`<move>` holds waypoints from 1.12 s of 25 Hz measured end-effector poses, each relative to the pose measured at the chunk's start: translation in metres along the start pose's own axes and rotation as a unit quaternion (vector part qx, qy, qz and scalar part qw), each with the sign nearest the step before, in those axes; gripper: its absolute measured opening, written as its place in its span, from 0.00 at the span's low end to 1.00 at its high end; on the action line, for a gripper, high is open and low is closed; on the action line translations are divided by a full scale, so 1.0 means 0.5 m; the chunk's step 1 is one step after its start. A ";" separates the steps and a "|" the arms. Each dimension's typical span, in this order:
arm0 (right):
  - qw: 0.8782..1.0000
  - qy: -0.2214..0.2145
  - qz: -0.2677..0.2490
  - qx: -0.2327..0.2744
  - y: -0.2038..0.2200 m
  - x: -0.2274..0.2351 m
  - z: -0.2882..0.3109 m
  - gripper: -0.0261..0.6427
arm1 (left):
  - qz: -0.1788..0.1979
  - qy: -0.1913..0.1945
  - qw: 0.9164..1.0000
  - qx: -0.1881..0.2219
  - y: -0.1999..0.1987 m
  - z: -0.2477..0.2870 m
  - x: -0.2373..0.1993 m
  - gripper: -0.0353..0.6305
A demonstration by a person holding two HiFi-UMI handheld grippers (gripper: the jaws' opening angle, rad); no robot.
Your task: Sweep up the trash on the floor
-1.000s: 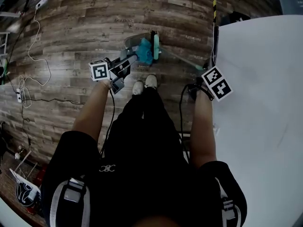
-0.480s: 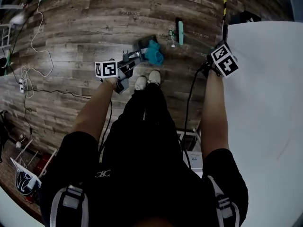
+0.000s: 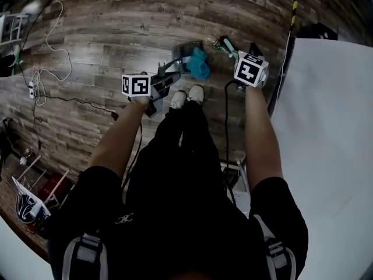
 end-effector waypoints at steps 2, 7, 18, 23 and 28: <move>0.999 -0.021 -0.036 -0.011 0.004 -0.045 0.000 0.08 | -0.001 -0.003 1.000 -0.004 -0.004 -0.003 -0.006 0.05; 0.998 -0.043 -0.035 -0.037 0.016 -0.137 -0.027 0.08 | -0.011 0.008 1.000 -0.018 -0.006 -0.002 -0.004 0.05; 0.992 -0.047 0.103 -0.049 0.018 -0.283 -0.078 0.08 | 0.023 0.050 0.993 -0.106 0.002 -0.016 -0.013 0.05; 0.994 -0.006 0.107 -0.035 0.012 -0.324 -0.099 0.08 | 0.051 0.067 0.988 -0.131 -0.002 -0.055 -0.032 0.05; 0.992 0.021 0.120 -0.024 0.024 -0.318 -0.142 0.08 | 0.071 0.142 0.981 -0.111 -0.024 -0.082 -0.024 0.05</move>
Point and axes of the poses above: the fingertips, and each gripper's own axes: z forward along the fingers, x to its right, y out of its underside, the point moved 6 cm from there along -z, backward along the fingers, and after that the axes turned 10 degrees about -y, right-handed, at the moved point
